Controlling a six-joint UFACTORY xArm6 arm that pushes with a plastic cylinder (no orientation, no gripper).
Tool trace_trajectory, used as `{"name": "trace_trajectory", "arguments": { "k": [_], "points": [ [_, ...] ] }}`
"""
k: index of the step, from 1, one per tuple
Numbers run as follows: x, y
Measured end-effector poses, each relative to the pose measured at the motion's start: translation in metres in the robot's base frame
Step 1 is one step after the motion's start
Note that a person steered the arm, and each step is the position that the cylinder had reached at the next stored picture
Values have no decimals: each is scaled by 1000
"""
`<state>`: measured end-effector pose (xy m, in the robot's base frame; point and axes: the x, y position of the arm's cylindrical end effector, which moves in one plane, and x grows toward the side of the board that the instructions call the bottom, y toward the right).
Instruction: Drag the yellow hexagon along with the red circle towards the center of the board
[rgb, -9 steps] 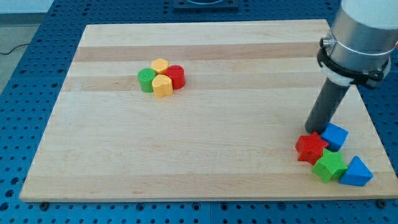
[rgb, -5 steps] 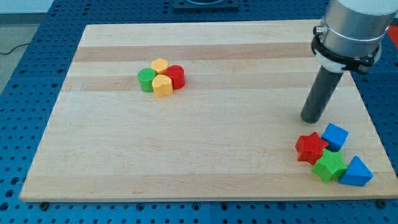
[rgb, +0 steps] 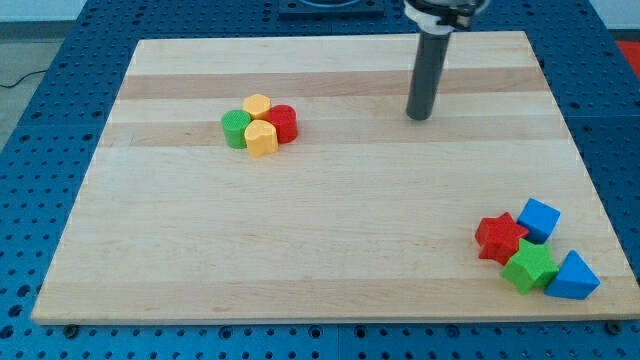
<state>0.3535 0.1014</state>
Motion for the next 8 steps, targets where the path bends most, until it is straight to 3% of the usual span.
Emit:
{"name": "trace_trajectory", "arguments": {
  "k": [5, 8],
  "points": [
    [-53, -148],
    [-42, -256]
  ]
}}
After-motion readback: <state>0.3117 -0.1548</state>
